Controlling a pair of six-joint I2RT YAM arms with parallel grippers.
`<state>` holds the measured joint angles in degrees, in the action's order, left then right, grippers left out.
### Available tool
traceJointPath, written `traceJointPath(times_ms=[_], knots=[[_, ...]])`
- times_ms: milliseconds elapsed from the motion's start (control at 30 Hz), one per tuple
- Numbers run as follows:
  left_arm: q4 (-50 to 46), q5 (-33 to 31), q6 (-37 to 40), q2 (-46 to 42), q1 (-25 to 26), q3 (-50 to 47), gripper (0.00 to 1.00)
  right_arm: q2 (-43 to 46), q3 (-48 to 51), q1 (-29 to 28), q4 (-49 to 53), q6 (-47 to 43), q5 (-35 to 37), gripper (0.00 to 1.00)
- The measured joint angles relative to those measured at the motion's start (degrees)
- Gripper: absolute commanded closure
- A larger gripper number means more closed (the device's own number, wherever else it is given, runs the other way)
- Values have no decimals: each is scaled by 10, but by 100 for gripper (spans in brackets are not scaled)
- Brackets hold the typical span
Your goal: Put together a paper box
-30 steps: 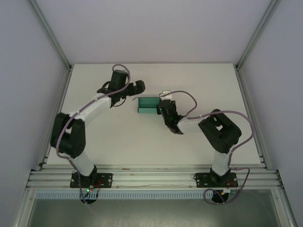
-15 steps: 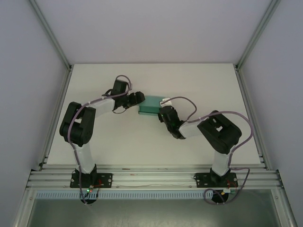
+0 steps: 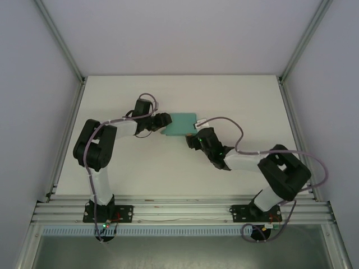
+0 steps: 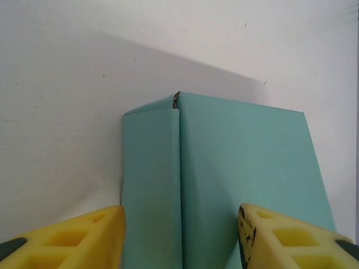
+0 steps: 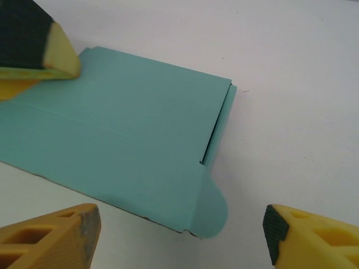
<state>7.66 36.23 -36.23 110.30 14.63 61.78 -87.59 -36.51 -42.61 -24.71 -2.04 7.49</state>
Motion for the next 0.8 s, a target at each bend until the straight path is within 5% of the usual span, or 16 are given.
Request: traceJointPath(times_ms=[200,500,800], knots=[[20,14,-2,16,0,0,62,55,2,8,26,35,-35,0],[85,67,-21,41,-20,-3,84,21,-66,132,87,198,-119,0],[175,114,-56,50,-45,-43,86,-110,-141,215,109,319,-276,0]])
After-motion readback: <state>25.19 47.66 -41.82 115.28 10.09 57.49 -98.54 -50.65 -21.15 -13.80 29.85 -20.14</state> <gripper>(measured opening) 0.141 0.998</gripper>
